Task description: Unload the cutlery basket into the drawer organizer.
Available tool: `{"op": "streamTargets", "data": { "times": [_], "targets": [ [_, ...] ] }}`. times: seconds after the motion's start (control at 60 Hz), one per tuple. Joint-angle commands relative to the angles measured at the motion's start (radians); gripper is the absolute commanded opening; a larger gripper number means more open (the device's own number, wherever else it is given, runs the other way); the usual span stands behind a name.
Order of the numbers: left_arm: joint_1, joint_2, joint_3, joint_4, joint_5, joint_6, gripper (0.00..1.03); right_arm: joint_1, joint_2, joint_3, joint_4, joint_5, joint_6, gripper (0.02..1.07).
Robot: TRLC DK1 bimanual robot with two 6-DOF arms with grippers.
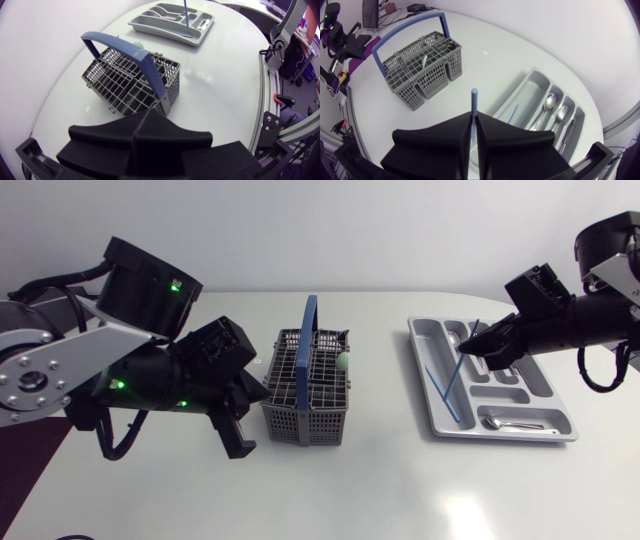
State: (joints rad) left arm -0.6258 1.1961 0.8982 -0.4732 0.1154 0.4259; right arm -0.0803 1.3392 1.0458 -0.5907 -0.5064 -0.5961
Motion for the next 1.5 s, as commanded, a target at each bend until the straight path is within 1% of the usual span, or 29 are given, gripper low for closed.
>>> {"op": "streamTargets", "data": {
  "times": [0.0, 0.267, 0.7, 1.217, 1.35, 1.417, 1.483],
  "targets": [
    [-0.015, -0.001, 0.011, 0.002, -0.013, -0.012, 0.08, -0.030, 0.051, -0.027, 0.012, -0.012, -0.027, 0.08],
    [-0.022, -0.009, 0.002, 0.001, -0.019, -0.012, 0.08, -0.068, 0.169, -0.029, 0.049, -0.012, -0.025, 0.08],
    [-0.022, -0.030, -0.016, 0.001, -0.019, -0.009, 0.08, -0.072, 0.311, 0.002, 0.111, 0.014, 0.005, 0.08],
    [-0.017, -0.043, -0.025, -0.002, -0.022, -0.006, 0.08, -0.081, 0.592, 0.215, 0.121, 0.031, 0.079, 0.08],
    [-0.018, -0.043, -0.024, -0.002, -0.022, -0.006, 0.08, -0.079, 0.637, 0.252, 0.146, 0.055, 0.113, 0.08],
    [-0.017, -0.043, -0.024, -0.004, -0.023, -0.006, 0.08, -0.076, 0.646, 0.255, 0.173, 0.083, 0.134, 0.08],
    [-0.018, -0.043, -0.024, -0.004, -0.023, -0.004, 0.08, -0.070, 0.647, 0.246, 0.196, 0.100, 0.139, 0.11]
  ]
}}
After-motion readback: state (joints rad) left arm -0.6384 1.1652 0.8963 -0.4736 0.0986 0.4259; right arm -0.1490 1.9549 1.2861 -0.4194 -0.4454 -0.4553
